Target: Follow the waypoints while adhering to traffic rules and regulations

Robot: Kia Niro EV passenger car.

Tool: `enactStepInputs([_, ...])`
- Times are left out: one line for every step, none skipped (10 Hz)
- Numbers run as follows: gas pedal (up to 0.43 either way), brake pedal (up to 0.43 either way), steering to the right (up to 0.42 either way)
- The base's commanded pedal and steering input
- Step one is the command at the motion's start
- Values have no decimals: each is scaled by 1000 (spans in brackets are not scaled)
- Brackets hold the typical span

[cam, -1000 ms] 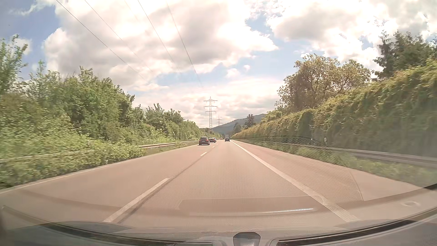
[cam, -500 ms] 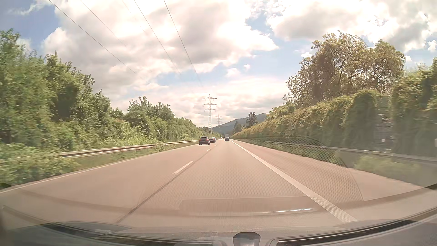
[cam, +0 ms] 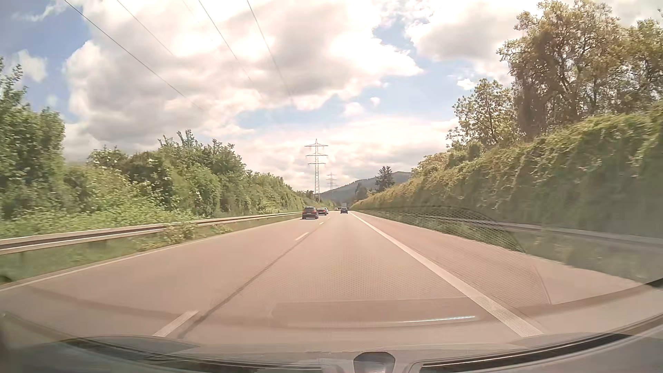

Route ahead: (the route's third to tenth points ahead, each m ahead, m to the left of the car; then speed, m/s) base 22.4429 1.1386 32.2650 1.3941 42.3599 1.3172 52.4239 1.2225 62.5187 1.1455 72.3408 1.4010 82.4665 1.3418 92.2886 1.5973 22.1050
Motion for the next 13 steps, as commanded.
enactStepInputs([157,0,0])
enactStepInputs([157,0,0])
enactStepInputs([157,0,0])
enactStepInputs([157,0,0])
enactStepInputs([157,0,0])
enactStepInputs([157,0,0])
enactStepInputs([157,0,0])
enactStepInputs([157,0,0])
enactStepInputs([157,0,0])
enactStepInputs([157,0,0])
enactStepInputs([157,0,0])
enactStepInputs([157,0,0])
enactStepInputs([157,0,0])
